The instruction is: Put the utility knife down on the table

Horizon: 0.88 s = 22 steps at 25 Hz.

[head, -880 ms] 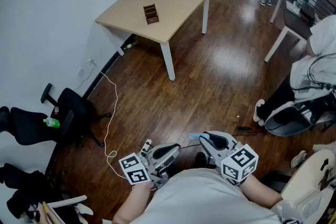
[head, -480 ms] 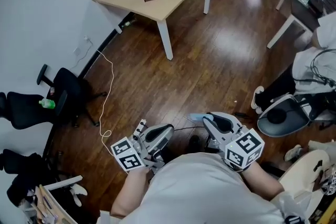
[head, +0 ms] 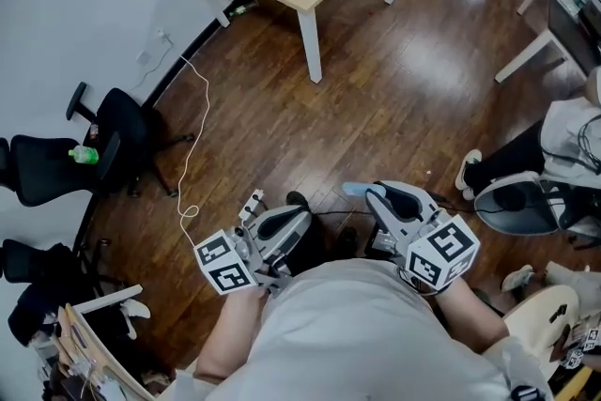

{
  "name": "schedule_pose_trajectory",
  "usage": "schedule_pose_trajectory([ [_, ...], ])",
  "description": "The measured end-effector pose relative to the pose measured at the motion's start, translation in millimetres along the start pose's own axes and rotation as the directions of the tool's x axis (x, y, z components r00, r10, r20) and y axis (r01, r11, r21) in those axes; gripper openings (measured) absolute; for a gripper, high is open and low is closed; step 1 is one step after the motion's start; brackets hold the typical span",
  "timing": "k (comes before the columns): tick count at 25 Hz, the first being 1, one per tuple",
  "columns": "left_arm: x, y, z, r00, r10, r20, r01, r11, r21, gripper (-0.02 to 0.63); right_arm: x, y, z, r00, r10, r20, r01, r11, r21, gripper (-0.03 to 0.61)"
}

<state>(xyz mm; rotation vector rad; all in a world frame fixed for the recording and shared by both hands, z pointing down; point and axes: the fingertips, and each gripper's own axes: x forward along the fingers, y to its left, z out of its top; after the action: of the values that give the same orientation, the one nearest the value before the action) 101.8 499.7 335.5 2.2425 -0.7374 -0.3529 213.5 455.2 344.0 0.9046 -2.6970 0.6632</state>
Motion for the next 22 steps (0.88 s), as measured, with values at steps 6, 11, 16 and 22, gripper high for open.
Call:
schedule_pose_trajectory([
  [6,6,50,51,1.0,-0.03,0.005,0.03,0.999,-0.021,0.003,72,-7,34,1.0,0.006,0.006,-0.006,1.0,-0.017,0.069],
  [11,9,93,108,0.997,-0.066,-0.03,0.065,0.998,-0.016,0.003,137,-20,70,1.0,-0.019,0.01,0.02,1.0,-0.009,0.069],
  [16,8,138,151,0.994,-0.084,-0.067,0.083,0.996,-0.022,0.003,197,-35,94,0.999,-0.042,0.008,0.042,0.999,-0.005,0.069],
  [22,8,176,184,0.991,-0.102,-0.087,0.1,0.995,-0.026,0.003,245,-56,115,0.998,-0.07,0.0,0.07,0.997,-0.023,0.069],
])
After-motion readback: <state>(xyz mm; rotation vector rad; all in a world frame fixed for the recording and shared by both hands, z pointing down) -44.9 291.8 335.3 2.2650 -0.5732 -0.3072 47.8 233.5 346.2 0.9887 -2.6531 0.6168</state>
